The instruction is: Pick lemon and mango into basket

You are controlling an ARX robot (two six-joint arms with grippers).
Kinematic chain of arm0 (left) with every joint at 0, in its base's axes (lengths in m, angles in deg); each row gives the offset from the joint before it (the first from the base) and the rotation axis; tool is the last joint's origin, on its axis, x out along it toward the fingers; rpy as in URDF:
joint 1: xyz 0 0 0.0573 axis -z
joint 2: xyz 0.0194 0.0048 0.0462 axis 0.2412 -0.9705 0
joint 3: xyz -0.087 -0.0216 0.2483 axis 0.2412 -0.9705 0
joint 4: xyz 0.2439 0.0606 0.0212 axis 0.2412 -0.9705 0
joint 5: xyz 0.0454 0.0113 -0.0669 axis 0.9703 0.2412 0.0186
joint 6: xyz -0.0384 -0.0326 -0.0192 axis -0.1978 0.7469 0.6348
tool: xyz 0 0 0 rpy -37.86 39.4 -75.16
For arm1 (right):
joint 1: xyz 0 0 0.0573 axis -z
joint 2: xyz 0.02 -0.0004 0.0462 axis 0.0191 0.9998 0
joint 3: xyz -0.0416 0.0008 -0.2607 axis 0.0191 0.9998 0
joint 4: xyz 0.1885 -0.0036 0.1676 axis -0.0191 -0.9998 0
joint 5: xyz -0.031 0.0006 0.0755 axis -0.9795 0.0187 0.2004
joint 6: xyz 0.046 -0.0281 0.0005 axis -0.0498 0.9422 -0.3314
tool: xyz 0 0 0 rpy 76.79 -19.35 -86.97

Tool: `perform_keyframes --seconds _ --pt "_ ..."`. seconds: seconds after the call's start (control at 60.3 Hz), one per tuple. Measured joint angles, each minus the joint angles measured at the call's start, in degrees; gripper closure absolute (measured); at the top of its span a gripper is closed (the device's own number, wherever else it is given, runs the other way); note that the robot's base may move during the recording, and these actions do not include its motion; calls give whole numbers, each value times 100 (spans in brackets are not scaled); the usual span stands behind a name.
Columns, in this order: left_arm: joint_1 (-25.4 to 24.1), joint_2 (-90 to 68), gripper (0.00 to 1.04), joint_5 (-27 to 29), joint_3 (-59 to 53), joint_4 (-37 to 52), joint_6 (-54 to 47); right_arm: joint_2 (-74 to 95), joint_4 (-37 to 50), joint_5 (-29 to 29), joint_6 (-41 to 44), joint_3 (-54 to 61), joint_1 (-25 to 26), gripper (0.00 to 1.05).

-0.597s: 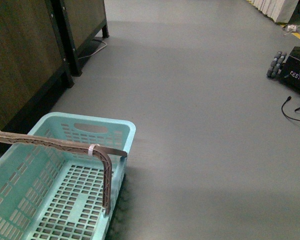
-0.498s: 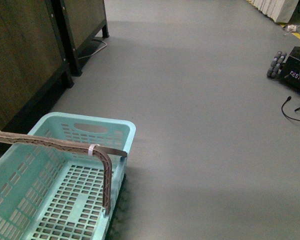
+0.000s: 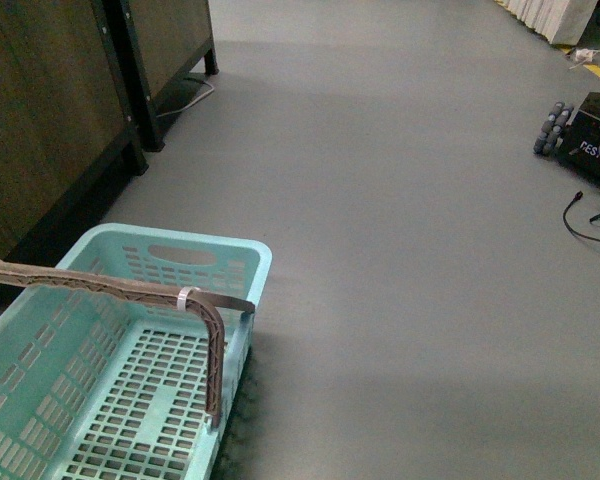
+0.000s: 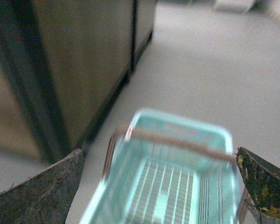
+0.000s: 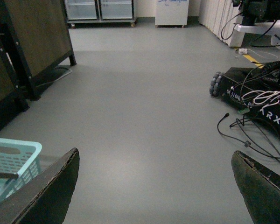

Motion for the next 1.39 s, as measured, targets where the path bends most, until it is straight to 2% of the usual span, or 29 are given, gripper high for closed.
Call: perform_keyframes --seconds 0.083,0.166,0.282,0.481,1.028,1.178,1.393 --pt "210 -750 7 -9 101 188 761 0 0 -2 0 0 0 9" --pt "205 -1392 7 -275 247 669 1379 0 0 0 0 0 0 9" --pt "-98 -2492 7 -896 498 1537 2382 0 0 0 0 0 0 9" --pt "-748 -4382 7 -1056 787 2472 3895 0 0 -2 0 0 0 9" --pt "-1161 -7324 7 -1488 1620 4144 4369 0 0 -2 0 0 0 9" --pt "-1064 -8155 7 -1478 1941 4404 4601 0 0 0 0 0 0 9" --pt "-612 -9213 7 -1309 2789 4437 5029 0 0 -2 0 0 0 9"
